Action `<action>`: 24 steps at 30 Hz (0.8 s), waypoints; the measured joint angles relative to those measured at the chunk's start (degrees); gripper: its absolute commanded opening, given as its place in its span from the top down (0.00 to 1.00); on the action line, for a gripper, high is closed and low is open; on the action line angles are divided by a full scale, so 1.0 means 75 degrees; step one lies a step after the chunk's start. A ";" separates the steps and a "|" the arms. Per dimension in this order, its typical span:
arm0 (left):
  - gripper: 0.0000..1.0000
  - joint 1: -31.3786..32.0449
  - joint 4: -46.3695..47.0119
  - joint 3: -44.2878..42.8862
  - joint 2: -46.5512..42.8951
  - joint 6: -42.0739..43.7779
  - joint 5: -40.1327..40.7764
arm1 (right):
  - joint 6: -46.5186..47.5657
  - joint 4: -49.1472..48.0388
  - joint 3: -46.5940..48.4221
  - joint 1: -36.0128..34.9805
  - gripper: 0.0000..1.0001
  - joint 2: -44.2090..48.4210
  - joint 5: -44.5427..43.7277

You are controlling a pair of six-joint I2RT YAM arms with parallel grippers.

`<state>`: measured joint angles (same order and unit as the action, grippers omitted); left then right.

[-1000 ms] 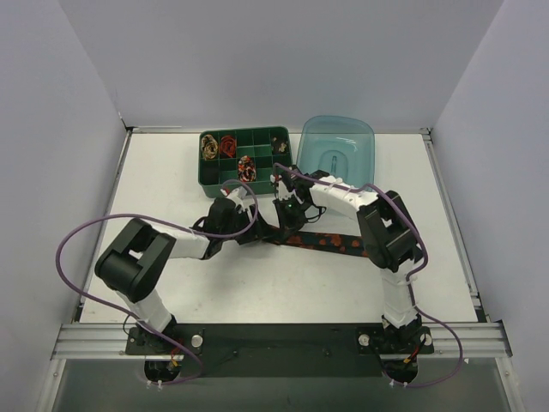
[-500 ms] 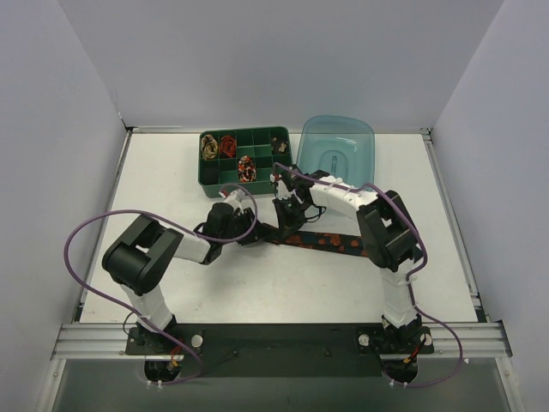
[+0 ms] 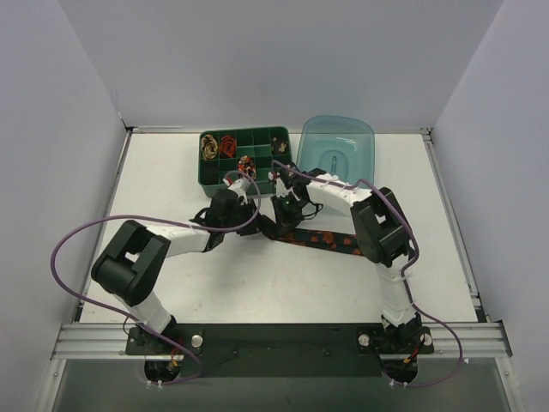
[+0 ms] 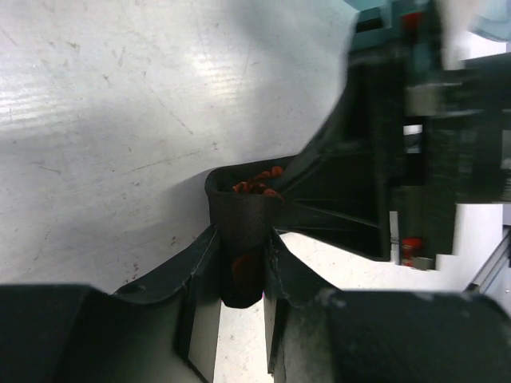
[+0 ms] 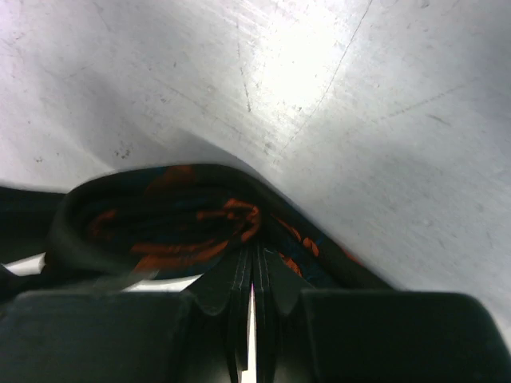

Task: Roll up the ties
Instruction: Roll the tie at the center of the board.

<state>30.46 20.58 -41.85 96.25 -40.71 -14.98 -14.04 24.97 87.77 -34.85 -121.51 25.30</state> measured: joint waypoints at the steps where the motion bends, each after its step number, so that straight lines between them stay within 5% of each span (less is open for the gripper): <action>1: 0.74 0.0044 -0.0213 -0.0096 -0.0087 0.0082 0.0058 | -0.0032 -0.0012 0.0026 -0.0003 1.00 -0.0076 0.0035; 24: 0.79 0.1874 -0.3727 -0.2530 0.0195 0.1279 0.3255 | -0.0149 0.0076 0.0341 0.0044 1.00 -0.0286 0.0140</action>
<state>44.51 -7.38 -60.82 97.71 -31.11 9.43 -15.16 25.54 90.32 -34.52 -123.66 26.35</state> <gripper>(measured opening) 0.318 0.033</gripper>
